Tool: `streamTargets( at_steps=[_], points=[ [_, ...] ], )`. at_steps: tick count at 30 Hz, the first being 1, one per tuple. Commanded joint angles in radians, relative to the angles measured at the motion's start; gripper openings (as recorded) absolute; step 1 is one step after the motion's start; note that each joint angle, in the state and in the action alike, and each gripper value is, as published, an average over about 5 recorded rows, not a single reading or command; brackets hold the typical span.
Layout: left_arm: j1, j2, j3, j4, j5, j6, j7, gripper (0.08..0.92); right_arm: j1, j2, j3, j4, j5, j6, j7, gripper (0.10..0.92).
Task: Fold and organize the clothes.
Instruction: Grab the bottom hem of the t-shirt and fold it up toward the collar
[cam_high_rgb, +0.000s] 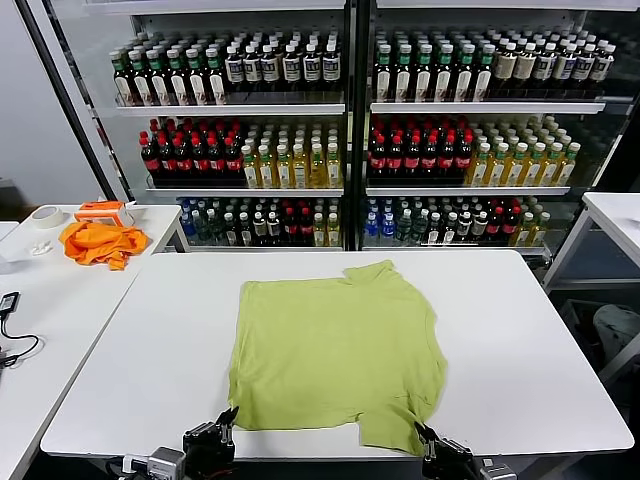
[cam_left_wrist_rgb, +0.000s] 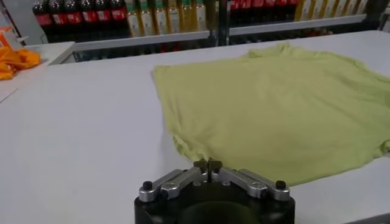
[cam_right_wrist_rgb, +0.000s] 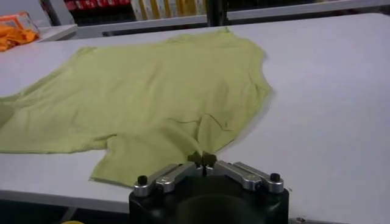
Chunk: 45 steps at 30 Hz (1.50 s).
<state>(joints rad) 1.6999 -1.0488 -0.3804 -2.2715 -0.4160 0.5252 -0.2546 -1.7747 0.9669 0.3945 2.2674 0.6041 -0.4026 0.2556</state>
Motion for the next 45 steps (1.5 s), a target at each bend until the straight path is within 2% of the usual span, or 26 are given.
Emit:
streamTargets(
  at_steps=[1,6,15,20,28,36,45],
  points=[
    [0.043,0.012,-0.032,-0.044,-0.007,0.001,0.003,0.087,-0.054,-0.024,0.047,0.098,0.009,-0.019,-0.005,0.104],
    [0.012,0.032,-0.088,-0.062,-0.059,-0.009,0.021,0.087,0.027,-0.039,0.074,0.148,0.07,-0.058,0.016,0.104],
    [-0.116,0.085,-0.157,0.016,-0.196,-0.024,0.073,0.087,0.326,-0.068,0.049,0.055,0.224,-0.173,0.098,0.104],
    [-0.263,0.086,-0.093,0.138,-0.22,-0.058,0.103,0.087,0.479,-0.05,-0.012,-0.071,0.246,-0.176,0.108,0.104],
    [-0.471,0.025,0.039,0.355,-0.197,-0.103,0.138,0.087,0.562,-0.005,-0.055,-0.229,0.222,-0.175,0.076,0.104],
    [-0.58,-0.004,0.102,0.475,-0.162,-0.112,0.166,0.089,0.602,0.033,-0.085,-0.325,0.181,-0.174,0.041,0.104],
    [-0.657,0.008,0.136,0.58,-0.144,-0.121,0.183,0.087,0.658,0.067,-0.124,-0.393,0.159,-0.171,0.034,0.104]
  ],
)
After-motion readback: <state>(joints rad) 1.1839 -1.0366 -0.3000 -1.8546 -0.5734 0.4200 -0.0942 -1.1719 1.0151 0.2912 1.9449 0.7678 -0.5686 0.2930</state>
